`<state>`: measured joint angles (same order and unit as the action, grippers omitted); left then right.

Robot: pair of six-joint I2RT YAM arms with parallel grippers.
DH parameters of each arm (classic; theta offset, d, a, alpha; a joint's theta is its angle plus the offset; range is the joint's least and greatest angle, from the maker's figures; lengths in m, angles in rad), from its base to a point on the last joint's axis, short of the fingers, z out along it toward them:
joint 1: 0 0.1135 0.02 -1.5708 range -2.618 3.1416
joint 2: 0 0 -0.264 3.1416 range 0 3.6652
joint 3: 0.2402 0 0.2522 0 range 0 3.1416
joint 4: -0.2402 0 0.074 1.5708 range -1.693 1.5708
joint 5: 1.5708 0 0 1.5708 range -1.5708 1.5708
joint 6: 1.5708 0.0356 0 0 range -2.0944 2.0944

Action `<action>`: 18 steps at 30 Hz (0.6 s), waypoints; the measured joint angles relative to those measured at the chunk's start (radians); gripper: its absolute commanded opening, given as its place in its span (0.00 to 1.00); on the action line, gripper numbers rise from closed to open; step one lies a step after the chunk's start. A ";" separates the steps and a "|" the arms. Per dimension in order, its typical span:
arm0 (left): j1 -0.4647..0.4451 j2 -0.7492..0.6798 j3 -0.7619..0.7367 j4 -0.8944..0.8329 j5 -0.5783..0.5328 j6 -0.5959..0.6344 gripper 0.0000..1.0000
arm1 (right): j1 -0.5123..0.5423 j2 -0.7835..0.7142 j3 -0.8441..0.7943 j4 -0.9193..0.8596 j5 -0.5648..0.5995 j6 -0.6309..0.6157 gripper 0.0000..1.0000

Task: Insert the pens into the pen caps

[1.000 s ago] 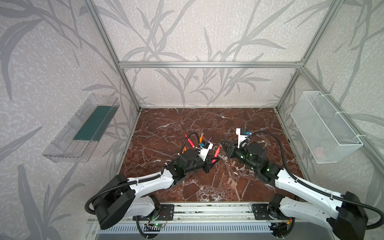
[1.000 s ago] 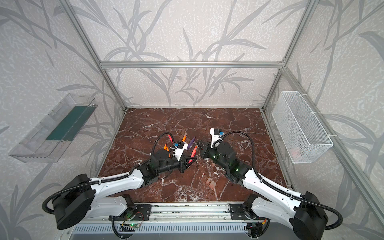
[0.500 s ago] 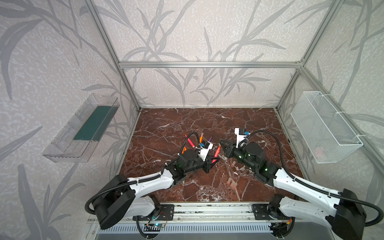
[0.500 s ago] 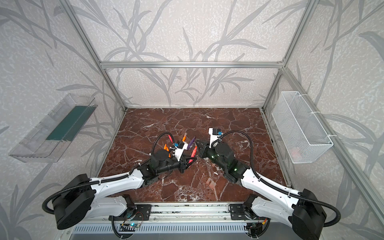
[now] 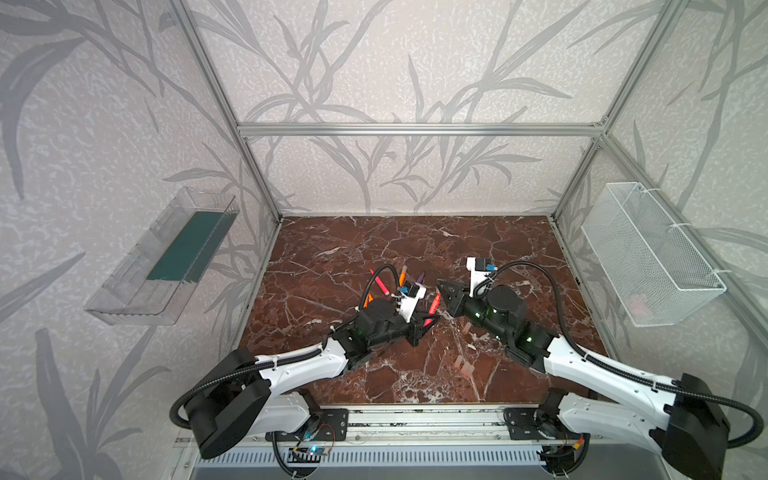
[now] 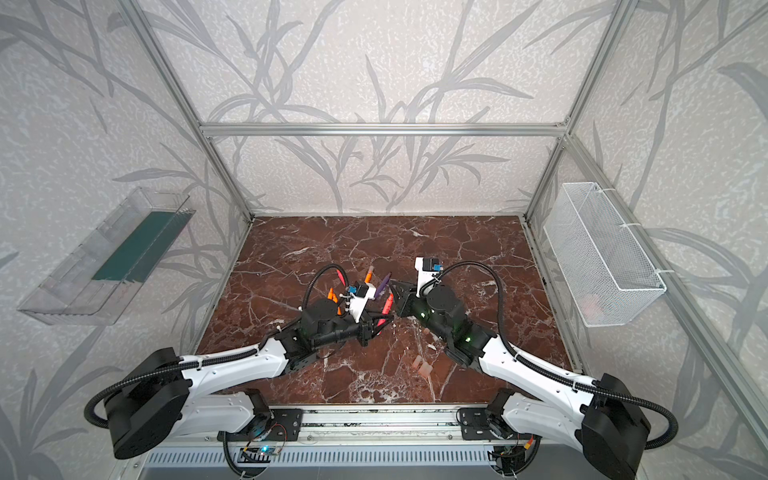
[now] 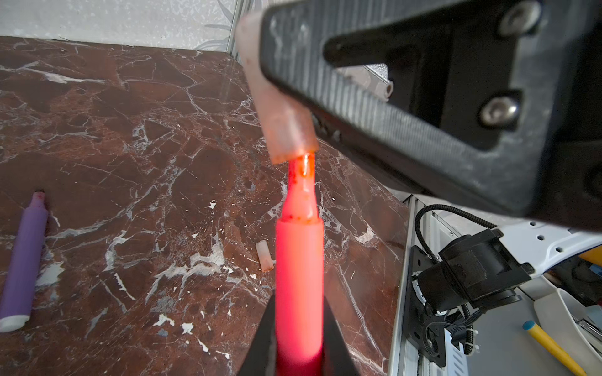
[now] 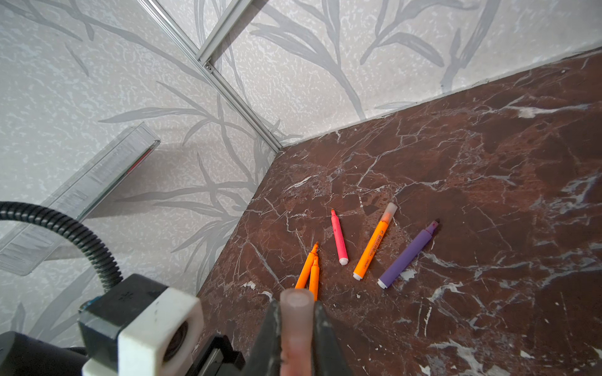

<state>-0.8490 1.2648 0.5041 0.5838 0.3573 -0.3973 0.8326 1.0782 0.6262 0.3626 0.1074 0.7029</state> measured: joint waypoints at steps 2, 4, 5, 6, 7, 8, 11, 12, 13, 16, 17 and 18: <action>0.000 0.000 0.000 0.000 -0.004 0.000 0.00 | 0.007 0.000 -0.001 0.005 0.005 -0.001 0.00; 0.000 0.000 0.000 0.000 -0.015 0.000 0.00 | 0.011 0.000 -0.003 0.013 0.012 -0.002 0.00; 0.000 0.000 0.000 -0.001 -0.019 -0.002 0.00 | 0.014 0.000 -0.008 0.019 0.015 -0.002 0.00; 0.000 0.000 0.000 -0.001 -0.023 -0.005 0.00 | 0.018 0.000 -0.015 0.028 0.017 -0.002 0.00; 0.000 0.000 0.000 -0.002 -0.029 -0.008 0.00 | 0.021 0.000 -0.022 0.034 0.020 -0.001 0.00; 0.001 0.000 0.000 -0.005 -0.034 -0.013 0.00 | 0.024 0.000 -0.029 0.041 0.024 -0.001 0.00; 0.002 0.004 0.000 -0.011 -0.035 -0.027 0.00 | 0.032 -0.001 -0.048 0.061 0.041 -0.001 0.00; 0.002 0.005 0.000 -0.011 -0.033 -0.033 0.00 | 0.035 -0.002 -0.053 0.069 0.046 -0.001 0.00; 0.002 0.005 0.000 -0.010 -0.029 -0.040 0.00 | 0.039 -0.002 -0.060 0.079 0.051 -0.001 0.00; 0.006 0.005 -0.004 -0.003 -0.013 -0.059 0.00 | 0.047 -0.002 -0.076 0.105 0.061 0.003 0.00; 0.008 0.005 -0.006 0.003 -0.008 -0.068 0.00 | 0.050 -0.002 -0.082 0.113 0.062 0.003 0.00; 0.011 0.006 -0.011 0.012 0.001 -0.075 0.00 | 0.054 -0.002 -0.090 0.128 0.066 0.003 0.00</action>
<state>-0.8383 1.2705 0.4931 0.5957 0.3584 -0.4725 0.8864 1.0763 0.5358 0.4904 0.1738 0.7059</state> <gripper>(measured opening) 0.157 0.153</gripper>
